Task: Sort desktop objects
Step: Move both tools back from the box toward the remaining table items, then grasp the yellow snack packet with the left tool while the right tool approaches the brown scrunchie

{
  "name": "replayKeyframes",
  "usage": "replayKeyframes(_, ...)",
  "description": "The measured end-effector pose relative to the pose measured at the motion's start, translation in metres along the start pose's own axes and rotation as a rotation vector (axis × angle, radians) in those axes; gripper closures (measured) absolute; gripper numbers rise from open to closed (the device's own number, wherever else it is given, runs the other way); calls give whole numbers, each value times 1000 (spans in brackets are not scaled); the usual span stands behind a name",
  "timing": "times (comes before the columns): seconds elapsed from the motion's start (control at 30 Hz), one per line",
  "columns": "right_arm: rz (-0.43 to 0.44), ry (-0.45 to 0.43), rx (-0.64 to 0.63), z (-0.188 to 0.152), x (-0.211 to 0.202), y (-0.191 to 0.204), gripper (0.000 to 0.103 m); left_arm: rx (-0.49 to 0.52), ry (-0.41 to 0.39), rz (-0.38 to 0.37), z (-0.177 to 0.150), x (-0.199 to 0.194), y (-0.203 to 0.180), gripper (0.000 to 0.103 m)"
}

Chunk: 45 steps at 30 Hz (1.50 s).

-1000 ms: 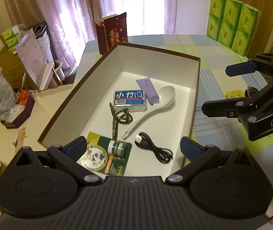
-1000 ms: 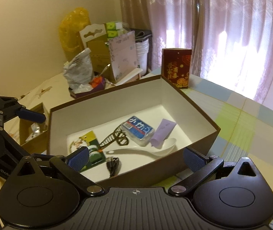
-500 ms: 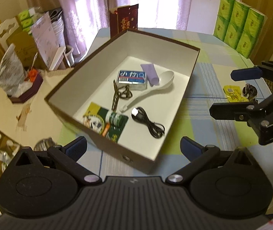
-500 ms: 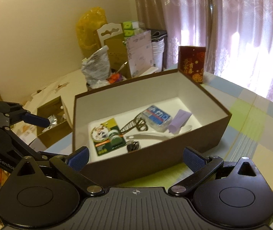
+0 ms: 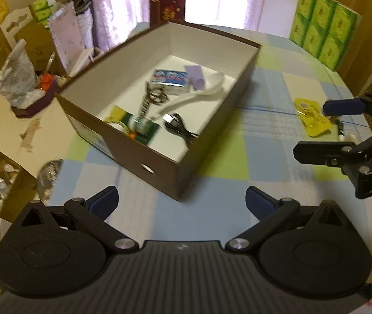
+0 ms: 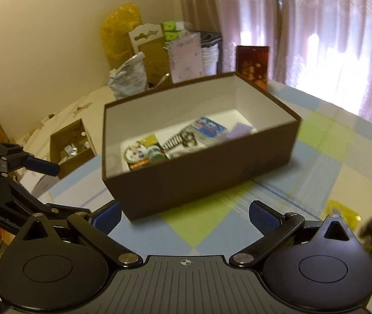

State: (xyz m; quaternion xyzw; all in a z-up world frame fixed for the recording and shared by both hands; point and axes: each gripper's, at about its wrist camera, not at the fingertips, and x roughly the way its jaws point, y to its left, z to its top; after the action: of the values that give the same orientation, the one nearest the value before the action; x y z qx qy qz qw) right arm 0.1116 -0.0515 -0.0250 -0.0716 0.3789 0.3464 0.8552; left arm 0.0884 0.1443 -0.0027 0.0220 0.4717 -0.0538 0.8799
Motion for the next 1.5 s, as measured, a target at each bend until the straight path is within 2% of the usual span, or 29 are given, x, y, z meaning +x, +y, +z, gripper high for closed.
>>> replayKeyframes(0.17, -55, 21, 72, -26, -17, -19, 2, 48, 16, -54, -4, 9, -26, 1)
replayKeyframes(0.43, -177, 32, 230, -65, -51, -60, 2, 162, -1, -150, 3, 24, -78, 1)
replayKeyframes(0.77, -370, 44, 429, -113, -91, -120, 2, 288, 16, -245, 22, 74, -150, 2)
replayKeyframes(0.9, -417, 58, 494, -129, -100, -142, 2, 329, 21, -281, 33, 99, -177, 4)
replayKeyframes(1.13, -457, 67, 558, -140, -107, -178, 2, 326, 43, -331, 61, 144, -211, 6)
replayKeyframes(1.5, -496, 70, 612, -141, -108, -232, 2, 273, 83, -346, 121, 214, -262, 6)
